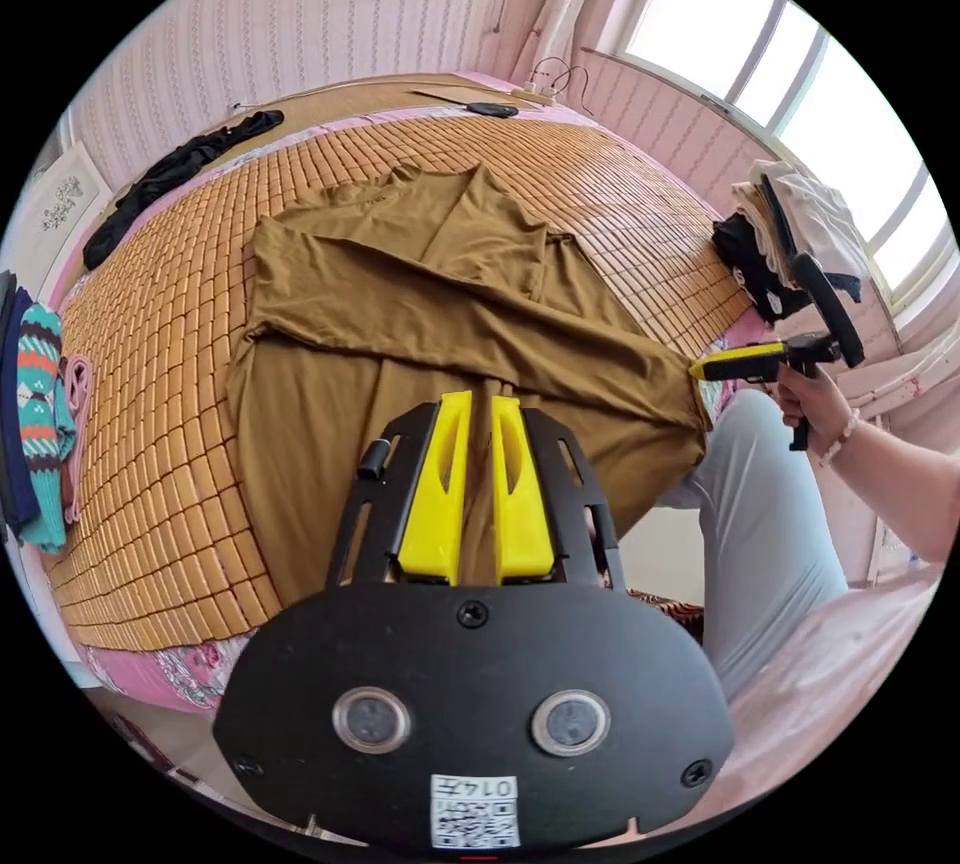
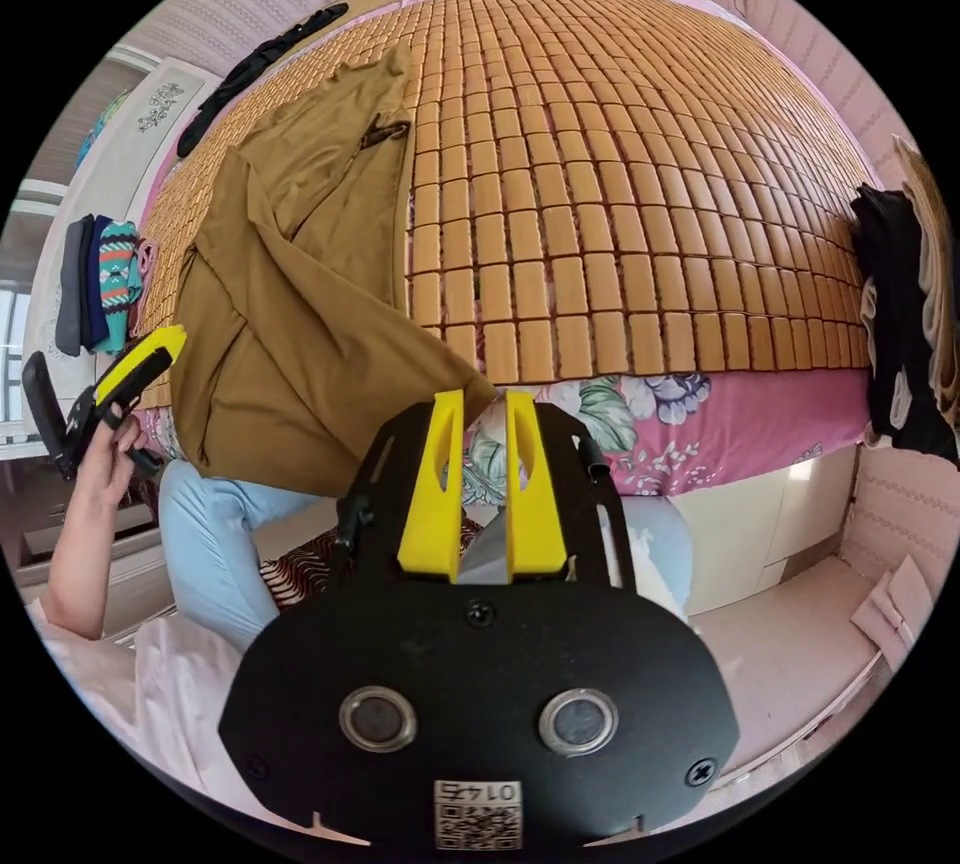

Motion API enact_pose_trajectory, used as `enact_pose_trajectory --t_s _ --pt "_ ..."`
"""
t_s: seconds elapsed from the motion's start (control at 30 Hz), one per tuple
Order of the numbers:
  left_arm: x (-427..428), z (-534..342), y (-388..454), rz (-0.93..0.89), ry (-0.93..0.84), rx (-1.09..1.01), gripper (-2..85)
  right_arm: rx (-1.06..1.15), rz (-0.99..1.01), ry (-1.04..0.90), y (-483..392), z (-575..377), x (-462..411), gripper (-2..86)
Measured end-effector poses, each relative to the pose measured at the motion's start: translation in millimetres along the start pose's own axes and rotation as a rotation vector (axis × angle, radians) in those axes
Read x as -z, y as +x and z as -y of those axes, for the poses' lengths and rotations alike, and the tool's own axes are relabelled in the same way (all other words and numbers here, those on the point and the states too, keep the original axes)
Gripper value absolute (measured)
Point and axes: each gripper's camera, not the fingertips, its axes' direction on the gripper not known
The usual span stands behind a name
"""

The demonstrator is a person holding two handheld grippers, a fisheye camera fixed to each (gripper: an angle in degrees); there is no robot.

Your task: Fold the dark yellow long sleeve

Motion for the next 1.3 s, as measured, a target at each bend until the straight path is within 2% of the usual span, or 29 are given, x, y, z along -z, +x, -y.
enact_pose_trajectory --t_s 0.03,0.17,0.23,0.33,0.6,0.77,0.87,1.1,1.2,1.3 --pt "-8.8 14.3 -5.8 0.032 -0.007 0.0 5.0 0.026 0.075 0.015 2.8 -3.1 7.9 2.3" --pt "-44.0 46.0 -13.1 0.071 -0.084 -0.019 5.7 -0.007 0.146 0.033 17.9 -14.2 33.4 1.1" --pt "-74.9 51.8 -10.2 0.094 -0.213 -0.072 4.5 -0.013 0.205 0.048 27.4 -22.6 52.1 0.8" --pt "-75.8 48.9 -8.5 0.092 -0.169 -0.122 0.6 -0.041 0.265 0.058 40.9 -32.2 73.1 0.6" --pt "-33.8 41.4 -31.8 0.058 -0.097 -0.195 -0.9 -0.128 0.482 0.016 65.6 -61.2 114.6 0.5" --pt "-49.8 29.5 -43.3 0.146 -0.137 -0.183 -0.4 -0.166 0.439 -0.041 69.6 -72.6 106.1 0.4" --pt "-43.3 14.7 -39.1 0.1 -0.096 -0.133 0.0 -0.195 0.461 -0.035 75.7 -85.1 97.1 0.4" --pt "-50.2 -36.3 72.7 -0.134 -0.093 -0.32 0.5 -0.275 0.42 0.022 92.1 -125.1 100.7 0.4" --pt "-67.3 -43.8 115.9 -0.104 -0.075 -0.466 4.9 -0.304 0.448 0.043 97.0 -145.0 105.1 0.5" --pt "-91.6 -37.5 124.9 -0.113 -0.143 -0.465 5.9 -0.315 0.465 0.058 99.6 -166.0 110.2 0.5"
